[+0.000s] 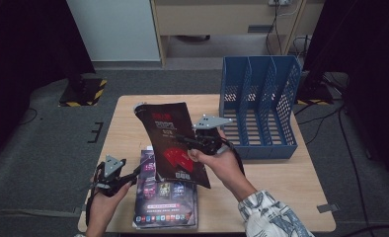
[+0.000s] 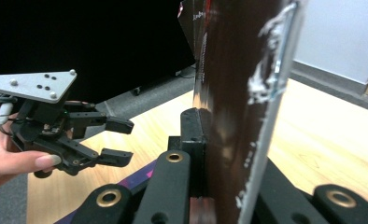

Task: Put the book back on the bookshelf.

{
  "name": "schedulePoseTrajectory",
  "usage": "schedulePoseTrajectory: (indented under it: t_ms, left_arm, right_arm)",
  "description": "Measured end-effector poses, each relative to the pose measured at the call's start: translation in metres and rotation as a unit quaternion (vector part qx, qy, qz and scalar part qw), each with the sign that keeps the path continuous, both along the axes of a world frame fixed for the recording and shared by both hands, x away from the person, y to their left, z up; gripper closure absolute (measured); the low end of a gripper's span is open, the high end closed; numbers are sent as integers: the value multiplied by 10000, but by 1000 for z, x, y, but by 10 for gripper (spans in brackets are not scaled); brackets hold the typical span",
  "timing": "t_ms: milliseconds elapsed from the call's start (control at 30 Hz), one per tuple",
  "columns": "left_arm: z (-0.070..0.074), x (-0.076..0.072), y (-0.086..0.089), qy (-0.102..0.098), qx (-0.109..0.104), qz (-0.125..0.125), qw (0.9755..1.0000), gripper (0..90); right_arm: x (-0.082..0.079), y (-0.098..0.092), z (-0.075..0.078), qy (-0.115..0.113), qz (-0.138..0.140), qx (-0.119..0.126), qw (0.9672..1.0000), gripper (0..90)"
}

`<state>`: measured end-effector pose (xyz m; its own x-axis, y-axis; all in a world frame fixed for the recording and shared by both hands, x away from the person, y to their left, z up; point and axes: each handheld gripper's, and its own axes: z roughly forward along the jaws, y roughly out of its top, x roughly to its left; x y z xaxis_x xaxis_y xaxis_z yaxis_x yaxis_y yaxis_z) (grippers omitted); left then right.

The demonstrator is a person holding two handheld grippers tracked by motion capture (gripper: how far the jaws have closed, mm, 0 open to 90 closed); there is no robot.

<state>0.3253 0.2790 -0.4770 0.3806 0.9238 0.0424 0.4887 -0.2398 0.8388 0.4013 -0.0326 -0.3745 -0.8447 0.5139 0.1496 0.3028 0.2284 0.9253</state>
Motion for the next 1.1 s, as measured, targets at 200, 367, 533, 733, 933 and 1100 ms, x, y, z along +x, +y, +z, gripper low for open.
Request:
schedulePoseTrajectory:
  t_ms: [200,367,533,733,933,1100]
  left_arm:
    - [1,0,2,-28,16,50,10000,352]
    - [1,0,4,-36,15,65,10000,351]
    - [1,0,4,-35,22,69,10000,350]
    - [1,0,4,-40,25,85,10000,347]
    - [1,0,4,-34,26,91,9999,345]
    - [1,0,5,-37,19,110,9999,345]
  right_arm:
    - [3,-5,5,-89,-76,-36,9999,871]
    - [3,-7,10,-133,-117,-25,9998,871]
    - [4,-8,12,-151,-147,5,9998,871]
    - [6,-13,15,-180,-194,42,9996,871]
    - [6,-16,18,-231,-219,63,9995,871]
    - [8,-18,21,-236,-261,96,9993,871]
